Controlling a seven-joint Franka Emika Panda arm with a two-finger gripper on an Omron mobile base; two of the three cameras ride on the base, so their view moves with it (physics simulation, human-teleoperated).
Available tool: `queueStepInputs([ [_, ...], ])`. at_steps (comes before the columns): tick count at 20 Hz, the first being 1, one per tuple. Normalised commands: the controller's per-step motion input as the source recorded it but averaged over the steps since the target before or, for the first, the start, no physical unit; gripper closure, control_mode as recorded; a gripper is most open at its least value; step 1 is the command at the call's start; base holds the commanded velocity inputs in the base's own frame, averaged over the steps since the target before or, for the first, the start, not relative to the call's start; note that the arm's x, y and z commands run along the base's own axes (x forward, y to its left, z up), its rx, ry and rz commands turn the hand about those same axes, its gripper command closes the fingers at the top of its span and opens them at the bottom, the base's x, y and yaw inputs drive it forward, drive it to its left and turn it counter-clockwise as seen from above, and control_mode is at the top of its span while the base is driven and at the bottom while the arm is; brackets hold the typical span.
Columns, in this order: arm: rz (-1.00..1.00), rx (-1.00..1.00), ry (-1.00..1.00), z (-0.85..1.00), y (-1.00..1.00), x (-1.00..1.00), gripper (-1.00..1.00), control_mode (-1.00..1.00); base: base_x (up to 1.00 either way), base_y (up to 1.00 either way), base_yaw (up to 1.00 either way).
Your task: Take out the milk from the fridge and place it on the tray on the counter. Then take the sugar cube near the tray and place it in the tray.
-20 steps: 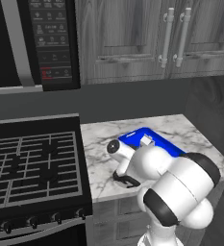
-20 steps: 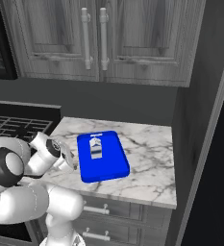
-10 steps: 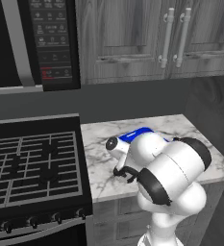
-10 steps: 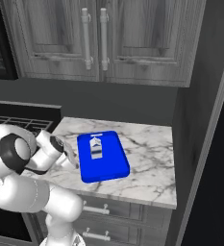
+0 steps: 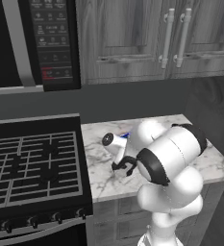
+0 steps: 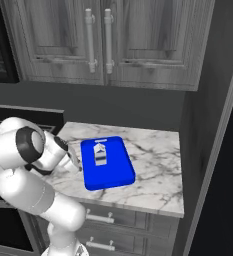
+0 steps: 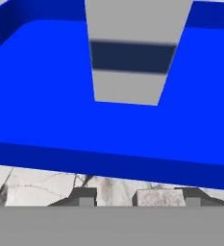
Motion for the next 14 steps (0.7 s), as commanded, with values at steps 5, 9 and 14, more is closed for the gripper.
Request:
queueStepInputs([
  [5, 0.0, 0.0, 0.0, -0.6, 0.0, 0.0, 1.0, -1.0, 0.0, 0.0, 0.0],
  [9, 0.0, 0.0, 0.0, -0.54, 0.0, -0.08, 1.0, -1.0, 0.0, 0.0, 0.0],
  [14, 0.0, 0.0, 0.0, -0.29, 0.0, -0.3, 1.0, -1.0, 0.0, 0.0, 0.0],
])
